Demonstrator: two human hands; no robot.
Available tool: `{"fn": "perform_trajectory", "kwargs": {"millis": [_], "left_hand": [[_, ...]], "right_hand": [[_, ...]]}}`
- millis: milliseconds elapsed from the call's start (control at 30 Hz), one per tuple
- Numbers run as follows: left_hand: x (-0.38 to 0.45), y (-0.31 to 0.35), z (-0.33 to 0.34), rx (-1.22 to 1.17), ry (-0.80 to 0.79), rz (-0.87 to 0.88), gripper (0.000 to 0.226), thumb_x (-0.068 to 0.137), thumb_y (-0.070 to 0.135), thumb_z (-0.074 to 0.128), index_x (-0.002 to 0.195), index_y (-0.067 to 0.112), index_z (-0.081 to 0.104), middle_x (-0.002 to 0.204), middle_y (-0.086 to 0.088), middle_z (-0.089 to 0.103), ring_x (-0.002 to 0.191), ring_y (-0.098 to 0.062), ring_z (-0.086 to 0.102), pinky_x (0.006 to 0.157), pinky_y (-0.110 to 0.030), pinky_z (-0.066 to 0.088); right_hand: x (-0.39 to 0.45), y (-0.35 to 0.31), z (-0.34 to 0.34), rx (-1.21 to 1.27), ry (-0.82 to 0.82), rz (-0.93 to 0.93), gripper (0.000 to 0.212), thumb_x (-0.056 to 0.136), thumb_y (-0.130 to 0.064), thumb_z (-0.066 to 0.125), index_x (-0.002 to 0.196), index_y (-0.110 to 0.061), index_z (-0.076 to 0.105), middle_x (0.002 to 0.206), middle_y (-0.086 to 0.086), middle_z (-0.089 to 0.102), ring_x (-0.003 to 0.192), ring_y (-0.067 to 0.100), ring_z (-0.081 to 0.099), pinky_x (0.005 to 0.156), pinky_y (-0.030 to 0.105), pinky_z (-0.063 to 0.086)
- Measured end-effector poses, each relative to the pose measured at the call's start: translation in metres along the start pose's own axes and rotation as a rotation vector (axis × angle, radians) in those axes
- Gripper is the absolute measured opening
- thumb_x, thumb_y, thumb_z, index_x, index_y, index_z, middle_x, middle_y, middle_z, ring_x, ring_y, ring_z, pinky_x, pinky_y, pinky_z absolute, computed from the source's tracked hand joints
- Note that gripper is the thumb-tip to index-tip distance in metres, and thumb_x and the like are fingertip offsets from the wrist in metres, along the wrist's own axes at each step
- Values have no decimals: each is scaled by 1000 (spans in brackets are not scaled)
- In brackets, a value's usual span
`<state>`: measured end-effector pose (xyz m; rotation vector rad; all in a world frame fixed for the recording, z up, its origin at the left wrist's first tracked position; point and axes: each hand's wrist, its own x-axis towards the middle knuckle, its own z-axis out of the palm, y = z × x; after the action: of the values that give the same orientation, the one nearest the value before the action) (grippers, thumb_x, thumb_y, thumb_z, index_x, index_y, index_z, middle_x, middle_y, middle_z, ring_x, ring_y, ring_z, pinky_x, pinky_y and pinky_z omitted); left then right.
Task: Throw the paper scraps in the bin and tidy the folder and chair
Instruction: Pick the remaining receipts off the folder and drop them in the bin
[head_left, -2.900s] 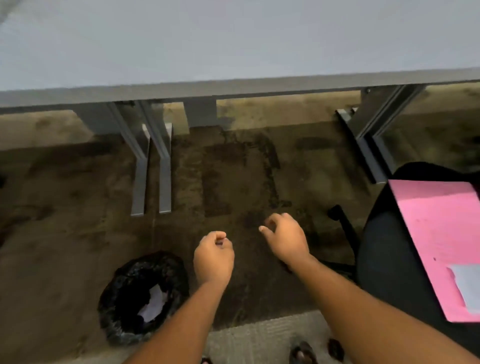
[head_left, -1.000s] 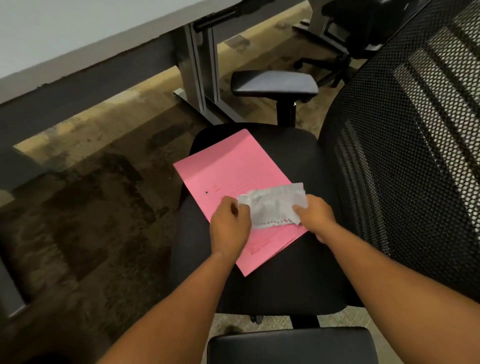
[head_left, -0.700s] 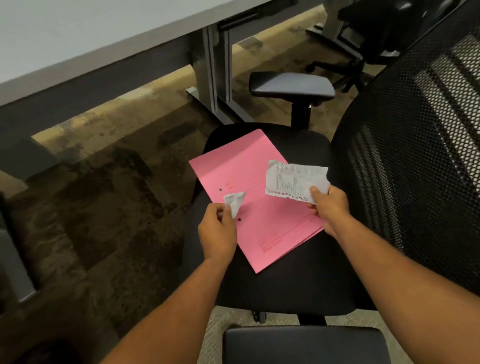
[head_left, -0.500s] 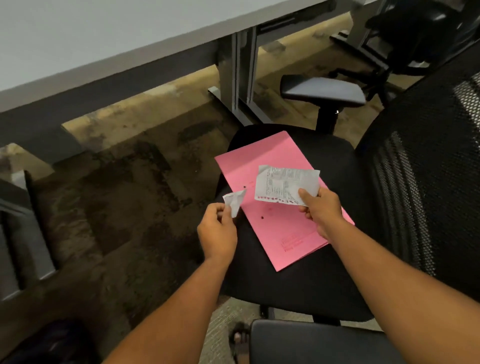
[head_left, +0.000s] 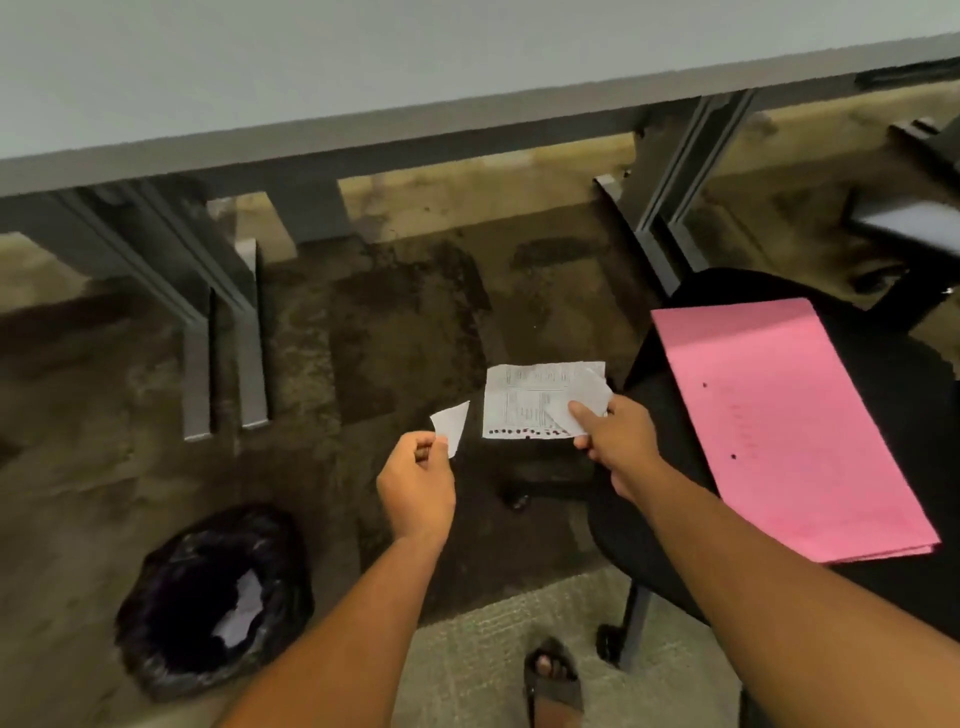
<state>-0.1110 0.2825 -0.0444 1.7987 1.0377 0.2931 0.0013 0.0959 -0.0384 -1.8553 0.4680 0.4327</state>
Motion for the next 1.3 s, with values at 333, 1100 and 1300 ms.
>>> {"fn": "perform_trajectory", "kwargs": {"millis": [333,1100,1300], "left_hand": [[55,-96,-136,19,202,-162,16,90,24,64,75,20,65,73,-2,66,70,-21,61,61,-31,47],[111,-348,-291,-85,307,-630,23,85,29,71,101,13,68,73,11,64,67,-7,60,65,-26,45],[100,-374,-302,-58,304,-644,24,88,25,68,108,11,67,77,6,65,66,-3,57,62,-23,42]], "right_hand": [[-63,9,184,-225,-187,7,26,89,-31,70,111,-19,64,88,3,72,52,9,61,40,18,42],[-164,172,505,-749,-589,21,31,92,-30,62,105,-2,64,65,5,70,60,17,68,67,35,60],[-168,191,521,-945,-622,-72,44,91,-37,63,125,-11,52,114,18,69,104,34,67,91,45,54]]}}
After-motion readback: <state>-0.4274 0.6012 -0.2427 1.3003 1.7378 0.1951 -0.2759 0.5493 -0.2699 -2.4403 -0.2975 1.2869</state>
